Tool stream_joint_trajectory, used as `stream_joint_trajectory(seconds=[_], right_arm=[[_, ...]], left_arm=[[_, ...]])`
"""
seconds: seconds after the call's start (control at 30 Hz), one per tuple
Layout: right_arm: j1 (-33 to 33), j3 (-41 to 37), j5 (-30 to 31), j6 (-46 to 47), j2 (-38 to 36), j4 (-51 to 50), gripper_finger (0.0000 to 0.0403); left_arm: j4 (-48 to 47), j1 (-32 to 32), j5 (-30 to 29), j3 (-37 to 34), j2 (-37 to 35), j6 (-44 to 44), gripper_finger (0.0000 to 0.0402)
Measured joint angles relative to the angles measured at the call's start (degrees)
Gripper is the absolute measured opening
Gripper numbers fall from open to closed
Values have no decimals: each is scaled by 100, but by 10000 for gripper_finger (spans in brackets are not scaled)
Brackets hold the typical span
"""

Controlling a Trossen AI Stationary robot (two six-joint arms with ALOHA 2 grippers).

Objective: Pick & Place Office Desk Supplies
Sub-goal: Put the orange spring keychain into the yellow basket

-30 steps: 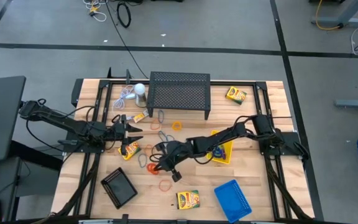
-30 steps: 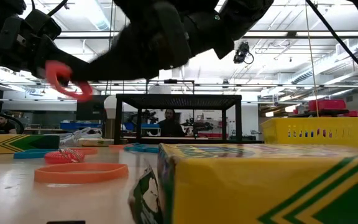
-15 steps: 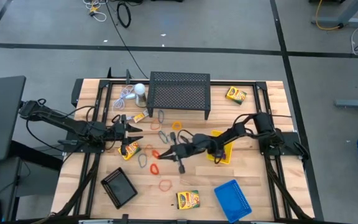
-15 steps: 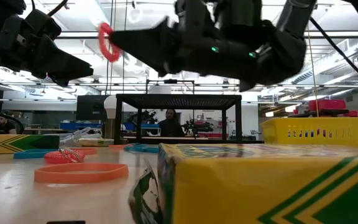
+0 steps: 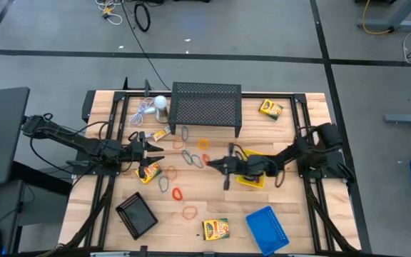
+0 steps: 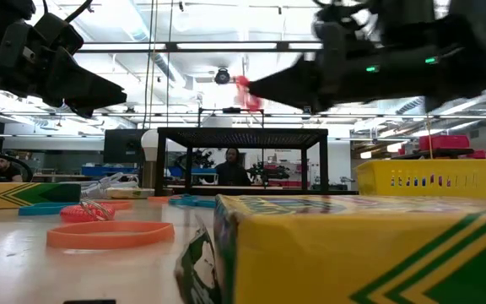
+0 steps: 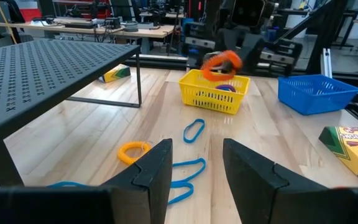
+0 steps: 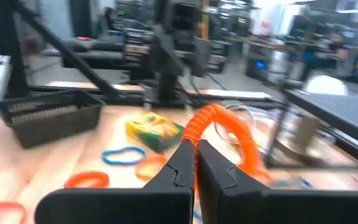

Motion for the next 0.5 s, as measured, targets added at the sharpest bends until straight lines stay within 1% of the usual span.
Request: stream_joint_trajectory(seconds=[0.17,0.23,0.33,0.4,0.5], right_arm=[[647,-825,1679,307,-783,-255,1],[927,-1045,2358,561,-1071,-577,1],[1325,-1181,3200,1054,-1468,-1326,1],[1541,-1181,3529,1468,-1707,-2003,1],[1736,-1139,3762,2339,-2026,-3077,1]], left_arm=[[-17,0,0,2,2,0,149],[-22,0,0,0,2,-10,149],[-21,0,0,0,2,-47,149],[-21,0,0,0,2,-62,149],[-22,0,0,0,2,-68,149]])
